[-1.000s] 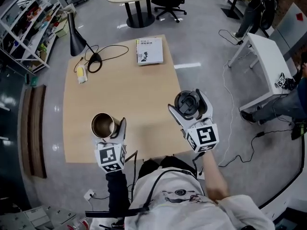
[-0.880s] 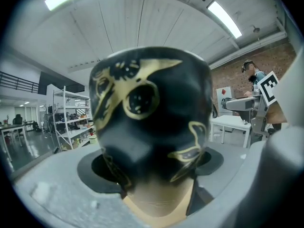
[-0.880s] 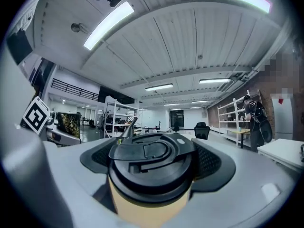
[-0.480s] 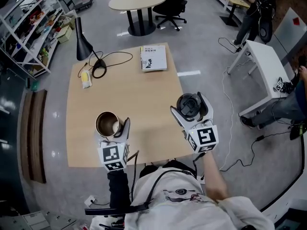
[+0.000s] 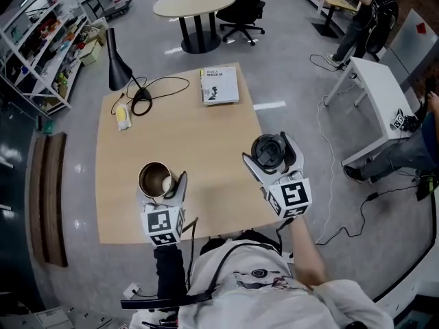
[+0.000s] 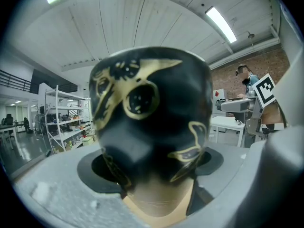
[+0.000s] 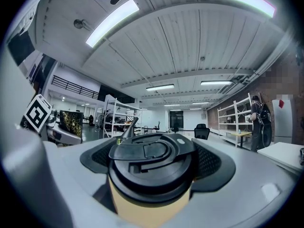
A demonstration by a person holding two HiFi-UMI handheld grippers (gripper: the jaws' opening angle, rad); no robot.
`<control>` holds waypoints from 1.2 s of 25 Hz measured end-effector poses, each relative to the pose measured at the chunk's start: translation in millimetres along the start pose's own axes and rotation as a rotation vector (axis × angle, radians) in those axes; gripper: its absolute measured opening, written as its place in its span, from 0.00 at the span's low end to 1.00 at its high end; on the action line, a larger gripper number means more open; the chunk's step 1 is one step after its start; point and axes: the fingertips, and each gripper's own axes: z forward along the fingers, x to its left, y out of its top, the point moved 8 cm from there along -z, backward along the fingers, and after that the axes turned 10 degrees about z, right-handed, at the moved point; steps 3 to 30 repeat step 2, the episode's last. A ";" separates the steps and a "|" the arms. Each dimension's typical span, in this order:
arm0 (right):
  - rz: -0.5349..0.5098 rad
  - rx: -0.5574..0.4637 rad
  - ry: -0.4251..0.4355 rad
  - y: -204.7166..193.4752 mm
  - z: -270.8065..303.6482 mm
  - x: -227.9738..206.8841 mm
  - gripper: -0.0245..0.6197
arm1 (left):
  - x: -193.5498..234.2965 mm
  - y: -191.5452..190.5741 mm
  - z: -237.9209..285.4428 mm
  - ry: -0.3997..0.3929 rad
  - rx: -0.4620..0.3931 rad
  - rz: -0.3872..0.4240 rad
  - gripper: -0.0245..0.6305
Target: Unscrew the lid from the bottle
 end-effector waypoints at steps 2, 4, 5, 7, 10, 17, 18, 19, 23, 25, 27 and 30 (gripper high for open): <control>-0.002 0.002 0.007 0.0 0.9 1.4 0.80 | 0.4 -0.5 0.5 0.001 0.003 -0.001 0.68; -0.002 0.002 0.007 0.0 0.9 1.4 0.80 | 0.4 -0.5 0.5 0.001 0.003 -0.001 0.68; -0.002 0.002 0.007 0.0 0.9 1.4 0.80 | 0.4 -0.5 0.5 0.001 0.003 -0.001 0.68; -0.002 0.002 0.007 0.0 0.9 1.4 0.80 | 0.4 -0.5 0.5 0.001 0.003 -0.001 0.68; -0.002 0.002 0.007 0.0 0.9 1.4 0.80 | 0.4 -0.5 0.5 0.001 0.003 -0.001 0.68; -0.002 0.002 0.007 0.0 0.9 1.4 0.80 | 0.4 -0.5 0.5 0.001 0.003 -0.001 0.68; -0.002 0.002 0.007 0.0 0.9 1.4 0.80 | 0.4 -0.5 0.5 0.001 0.003 -0.001 0.68; -0.002 0.002 0.007 0.0 0.9 1.4 0.80 | 0.4 -0.5 0.5 0.001 0.003 -0.001 0.68; -0.002 0.002 0.007 0.0 0.9 1.4 0.80 | 0.4 -0.5 0.5 0.001 0.003 -0.001 0.68; -0.002 0.002 0.007 0.0 0.9 1.4 0.80 | 0.4 -0.5 0.5 0.001 0.003 -0.001 0.68; -0.002 0.002 0.007 0.0 0.9 1.4 0.80 | 0.4 -0.5 0.5 0.001 0.003 -0.001 0.68; -0.002 0.002 0.007 0.0 0.9 1.4 0.80 | 0.4 -0.5 0.5 0.001 0.003 -0.001 0.68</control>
